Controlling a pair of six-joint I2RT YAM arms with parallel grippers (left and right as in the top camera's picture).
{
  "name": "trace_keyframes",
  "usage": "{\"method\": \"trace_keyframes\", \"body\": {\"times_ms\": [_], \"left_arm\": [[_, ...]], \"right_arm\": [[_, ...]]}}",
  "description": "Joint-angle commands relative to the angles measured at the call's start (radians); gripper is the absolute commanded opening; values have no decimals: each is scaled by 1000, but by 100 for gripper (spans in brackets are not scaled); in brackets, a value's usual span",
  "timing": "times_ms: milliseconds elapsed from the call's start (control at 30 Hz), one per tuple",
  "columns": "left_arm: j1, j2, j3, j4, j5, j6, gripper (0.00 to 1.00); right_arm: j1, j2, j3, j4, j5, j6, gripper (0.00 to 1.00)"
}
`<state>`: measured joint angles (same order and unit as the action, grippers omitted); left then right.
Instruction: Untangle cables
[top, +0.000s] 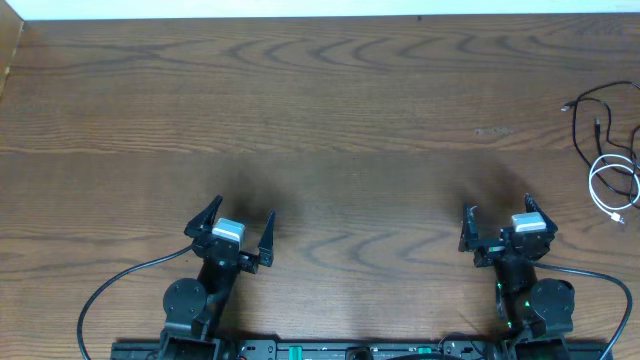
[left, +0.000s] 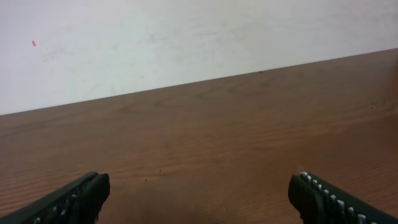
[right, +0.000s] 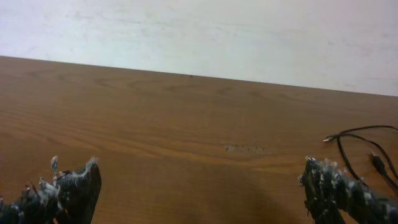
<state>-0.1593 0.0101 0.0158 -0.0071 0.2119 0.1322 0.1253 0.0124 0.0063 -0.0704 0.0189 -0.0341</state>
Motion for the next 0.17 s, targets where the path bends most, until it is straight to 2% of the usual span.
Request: {"method": "trace_keyframes", "body": {"times_ms": [0,133], "left_arm": [[-3,-6,-12,-41,46,13,96],[-3,-6,-12,-41,46,13,96]], "right_arm": [[-14,-6,-1,-4,-3,-8,99],[-14,-6,-1,-4,-3,-8,99]]}}
